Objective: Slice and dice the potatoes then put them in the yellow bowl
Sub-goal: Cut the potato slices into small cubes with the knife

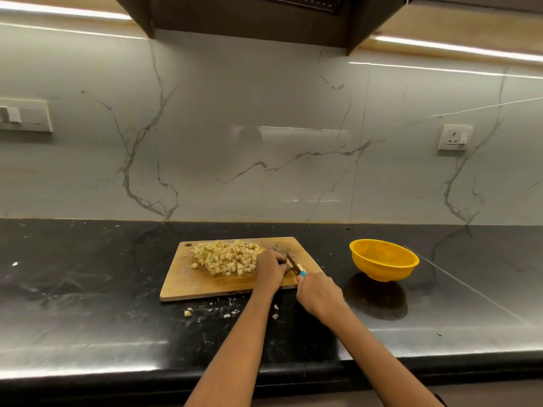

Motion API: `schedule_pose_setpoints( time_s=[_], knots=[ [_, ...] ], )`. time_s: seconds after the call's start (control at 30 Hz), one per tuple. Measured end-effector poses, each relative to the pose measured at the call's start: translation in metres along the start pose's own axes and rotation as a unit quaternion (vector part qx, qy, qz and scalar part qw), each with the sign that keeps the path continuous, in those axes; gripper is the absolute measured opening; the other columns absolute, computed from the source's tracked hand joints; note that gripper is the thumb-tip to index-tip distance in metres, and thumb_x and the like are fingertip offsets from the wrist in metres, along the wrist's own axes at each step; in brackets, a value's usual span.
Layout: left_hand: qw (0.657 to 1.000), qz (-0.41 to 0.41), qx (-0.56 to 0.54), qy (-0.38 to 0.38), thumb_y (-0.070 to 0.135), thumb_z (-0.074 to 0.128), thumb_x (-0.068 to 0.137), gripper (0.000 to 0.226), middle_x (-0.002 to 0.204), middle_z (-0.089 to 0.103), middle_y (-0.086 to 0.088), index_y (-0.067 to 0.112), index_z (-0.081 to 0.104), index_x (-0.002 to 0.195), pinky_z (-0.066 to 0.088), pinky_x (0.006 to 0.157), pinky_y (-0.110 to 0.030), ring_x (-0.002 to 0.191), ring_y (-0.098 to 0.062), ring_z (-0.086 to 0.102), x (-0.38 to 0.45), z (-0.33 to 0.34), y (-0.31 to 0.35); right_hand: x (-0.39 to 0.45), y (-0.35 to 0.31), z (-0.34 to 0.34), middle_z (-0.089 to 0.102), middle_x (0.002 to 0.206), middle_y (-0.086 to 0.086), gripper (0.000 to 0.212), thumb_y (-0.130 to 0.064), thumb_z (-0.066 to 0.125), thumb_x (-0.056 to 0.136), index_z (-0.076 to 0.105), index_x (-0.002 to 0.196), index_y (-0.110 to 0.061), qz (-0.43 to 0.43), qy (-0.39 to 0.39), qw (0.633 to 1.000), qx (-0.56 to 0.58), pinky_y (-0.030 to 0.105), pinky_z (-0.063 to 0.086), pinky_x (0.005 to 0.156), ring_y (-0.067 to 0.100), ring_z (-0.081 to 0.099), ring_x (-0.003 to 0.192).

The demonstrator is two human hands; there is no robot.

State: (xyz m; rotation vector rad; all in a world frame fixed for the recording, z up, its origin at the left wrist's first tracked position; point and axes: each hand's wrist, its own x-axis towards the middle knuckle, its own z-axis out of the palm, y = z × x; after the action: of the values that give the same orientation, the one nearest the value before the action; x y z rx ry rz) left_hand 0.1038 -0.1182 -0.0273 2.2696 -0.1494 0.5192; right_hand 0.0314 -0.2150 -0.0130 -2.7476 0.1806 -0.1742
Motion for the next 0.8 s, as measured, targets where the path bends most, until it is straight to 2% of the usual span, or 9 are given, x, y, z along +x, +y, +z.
schedule_pose_setpoints(
  time_s=[0.13,0.23,0.27,0.3,0.43,0.57,0.7,0.8],
  knots=[
    [1.000,-0.003,0.003,-0.003,0.009,0.065,0.085,0.023,0.112,0.068,-0.009,0.004,0.069,0.107,0.040,0.089,-0.018,0.108,-0.016,0.060,0.001,0.001,-0.001,-0.002,-0.003,-0.005,0.061,0.105,0.010,0.041,-0.032,0.033,0.103,0.055,0.118,-0.002,0.000,-0.035,0.999,0.005,0.036,0.052,0.089,0.027,0.062,0.104],
    [1.000,-0.002,0.010,-0.015,0.010,0.066,0.084,0.021,0.107,0.070,-0.009,0.005,0.070,0.105,0.041,0.085,-0.019,0.102,-0.016,0.062,0.002,-0.001,-0.001,0.004,-0.006,-0.012,0.056,0.080,0.009,0.036,-0.027,0.031,0.103,0.055,0.111,-0.001,-0.004,-0.081,0.997,-0.002,0.035,0.053,0.080,0.028,0.065,0.089],
    [1.000,-0.002,0.012,-0.016,0.011,0.067,0.084,0.021,0.106,0.070,-0.008,0.005,0.071,0.104,0.042,0.085,-0.020,0.100,-0.016,0.062,0.003,-0.001,-0.001,0.007,-0.006,-0.013,0.057,0.079,0.010,0.035,-0.026,0.031,0.103,0.056,0.108,-0.001,-0.004,-0.092,0.996,-0.004,0.034,0.053,0.076,0.027,0.066,0.085],
    [1.000,-0.004,0.011,-0.015,0.011,0.067,0.084,0.021,0.105,0.070,-0.008,0.005,0.071,0.103,0.042,0.084,-0.019,0.100,-0.016,0.063,0.003,0.000,-0.001,0.009,-0.007,-0.014,0.060,0.084,0.011,0.035,-0.025,0.032,0.102,0.056,0.110,-0.001,-0.008,-0.096,0.995,-0.009,0.033,0.052,0.076,0.027,0.067,0.088],
    [1.000,-0.013,0.010,0.002,0.010,0.067,0.084,0.020,0.104,0.071,-0.007,0.005,0.071,0.102,0.040,0.080,-0.015,0.099,-0.014,0.063,0.000,0.001,0.001,0.004,-0.011,-0.016,0.058,0.121,0.014,0.033,-0.022,0.033,0.102,0.052,0.122,-0.004,-0.025,-0.088,0.995,-0.046,0.037,0.049,0.094,0.028,0.058,0.111],
    [1.000,-0.013,0.007,0.009,0.011,0.066,0.084,0.019,0.105,0.070,-0.008,0.006,0.071,0.102,0.040,0.081,-0.014,0.100,-0.014,0.062,0.001,0.001,0.002,-0.018,-0.001,-0.012,0.058,0.123,0.012,0.034,-0.025,0.035,0.102,0.052,0.125,-0.006,-0.030,-0.059,0.995,-0.071,0.037,0.048,0.093,0.028,0.057,0.112],
    [1.000,-0.013,0.010,0.010,0.011,0.066,0.084,0.019,0.107,0.069,-0.008,0.006,0.071,0.103,0.040,0.083,-0.016,0.102,-0.014,0.061,0.000,0.002,0.001,-0.036,0.012,-0.008,0.062,0.117,0.009,0.040,-0.035,0.036,0.102,0.058,0.118,-0.006,-0.005,-0.019,0.997,-0.068,0.029,0.044,0.077,0.023,0.061,0.105],
    [1.000,-0.003,0.014,0.009,0.010,0.065,0.085,0.020,0.109,0.069,-0.007,0.007,0.070,0.104,0.038,0.083,-0.014,0.104,-0.014,0.060,0.000,0.003,-0.001,-0.042,0.013,-0.008,0.063,0.116,0.008,0.041,-0.038,0.035,0.102,0.057,0.117,-0.007,0.000,0.026,0.998,-0.050,0.027,0.040,0.072,0.022,0.061,0.104]
  ],
)
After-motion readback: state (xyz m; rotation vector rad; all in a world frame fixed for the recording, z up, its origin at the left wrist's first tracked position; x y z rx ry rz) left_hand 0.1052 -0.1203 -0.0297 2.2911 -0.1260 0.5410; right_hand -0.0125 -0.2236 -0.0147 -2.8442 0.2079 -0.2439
